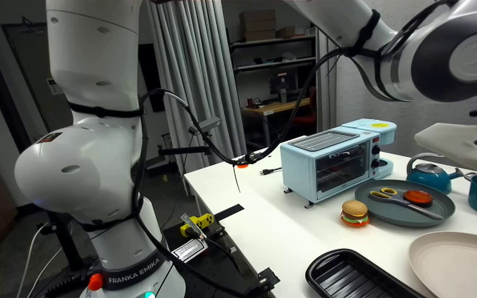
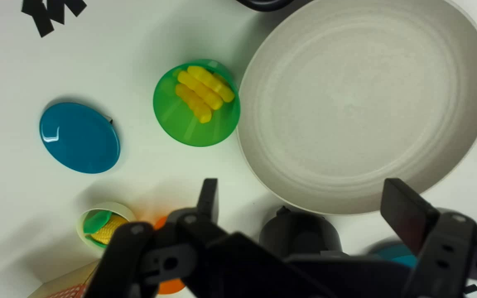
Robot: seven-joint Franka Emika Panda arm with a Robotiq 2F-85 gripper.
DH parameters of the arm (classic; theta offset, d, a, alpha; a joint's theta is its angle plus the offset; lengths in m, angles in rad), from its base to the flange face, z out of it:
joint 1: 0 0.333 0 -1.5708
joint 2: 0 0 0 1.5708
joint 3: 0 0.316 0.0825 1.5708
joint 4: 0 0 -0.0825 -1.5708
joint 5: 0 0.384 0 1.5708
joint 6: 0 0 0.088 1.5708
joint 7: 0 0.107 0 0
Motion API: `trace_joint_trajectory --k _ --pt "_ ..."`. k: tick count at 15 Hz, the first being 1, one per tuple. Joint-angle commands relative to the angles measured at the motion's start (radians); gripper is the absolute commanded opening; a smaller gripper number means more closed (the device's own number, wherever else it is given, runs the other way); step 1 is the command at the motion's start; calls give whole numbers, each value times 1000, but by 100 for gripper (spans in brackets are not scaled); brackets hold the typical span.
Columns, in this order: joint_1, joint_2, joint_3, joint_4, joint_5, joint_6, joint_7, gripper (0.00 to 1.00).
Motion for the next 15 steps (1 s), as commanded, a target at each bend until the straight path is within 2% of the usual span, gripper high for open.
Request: trace_joint_trajectory --k 1,11,15 --pt "-42 52 5 75 18 -70 -92 100" --pt "-161 171 31 208 45 -296 -371 100" --pt "-198 211 47 229 49 -320 -467 100"
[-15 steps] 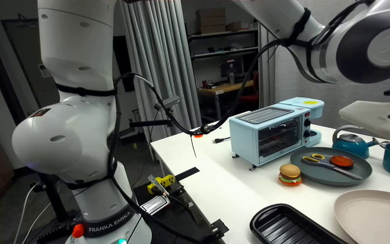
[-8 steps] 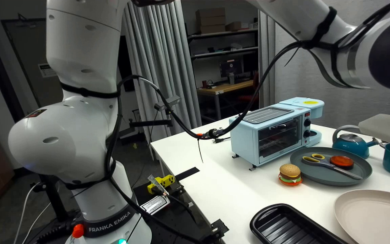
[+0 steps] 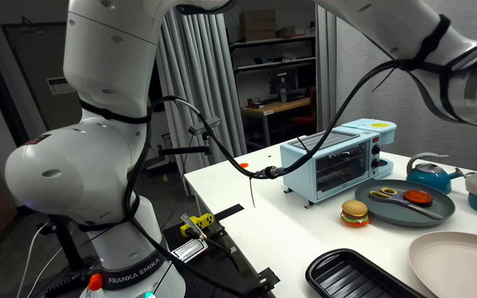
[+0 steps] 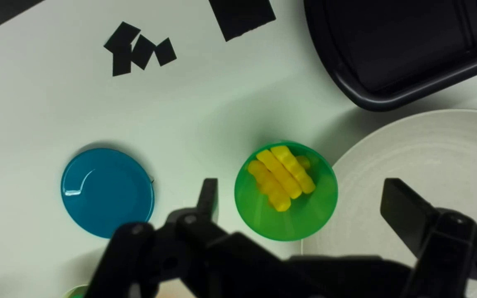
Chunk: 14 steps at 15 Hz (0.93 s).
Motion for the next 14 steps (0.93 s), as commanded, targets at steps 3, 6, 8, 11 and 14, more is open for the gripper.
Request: trace_joint_trajectory --k 3,6,8,11,14 --pt "-60 61 37 51 14 -31 -126 100" --pt "-71 75 50 40 15 -14 -168 100" --pt "-75 84 58 33 12 4 -185 100" --pt "-75 102 65 34 4 14 -200 100" --pt "-74 123 68 40 -8 20 -213 100"
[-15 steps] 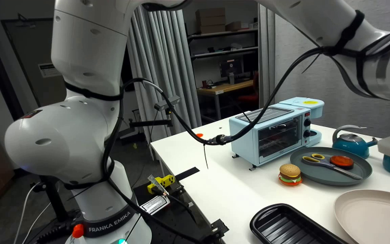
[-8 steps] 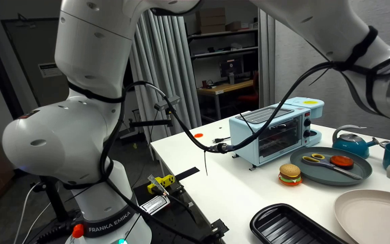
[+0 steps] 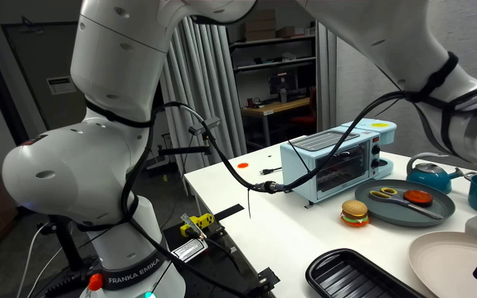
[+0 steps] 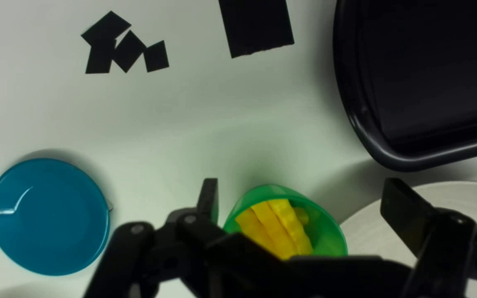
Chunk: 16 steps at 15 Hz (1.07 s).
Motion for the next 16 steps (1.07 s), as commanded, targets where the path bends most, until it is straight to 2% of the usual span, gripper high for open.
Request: trace_joint_trajectory --k 1,16 --pt "-24 35 21 28 -10 14 -45 100" --pt "-17 113 51 90 -31 122 -59 100"
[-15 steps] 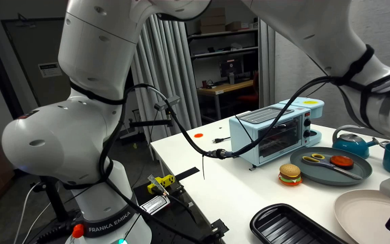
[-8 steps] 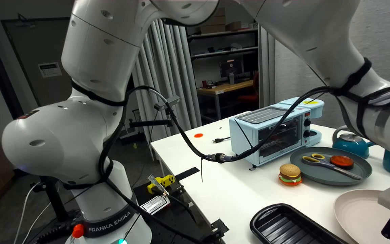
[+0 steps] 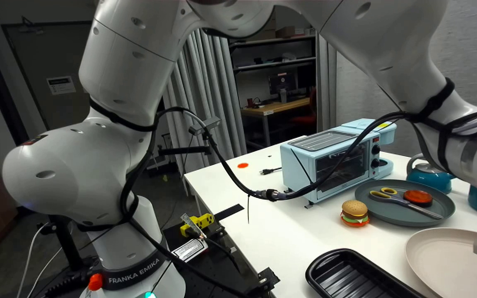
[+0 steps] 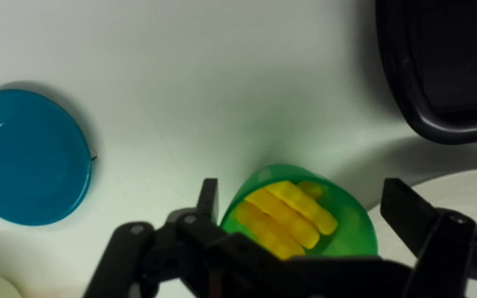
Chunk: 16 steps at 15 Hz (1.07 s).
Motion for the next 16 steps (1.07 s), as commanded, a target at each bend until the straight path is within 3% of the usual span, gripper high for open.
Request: trace_joint_trajectory --k 1,7,8,9,12,16 --pt "-17 29 22 39 -14 19 -19 100" --pt "-17 44 28 54 -16 30 -18 100" --pt "-18 47 28 56 -16 30 -19 89" --pt "-19 50 29 60 -16 31 -20 72" --pt "-20 53 30 69 -15 33 -21 53" --pt "-14 42 26 78 -25 27 -17 53"
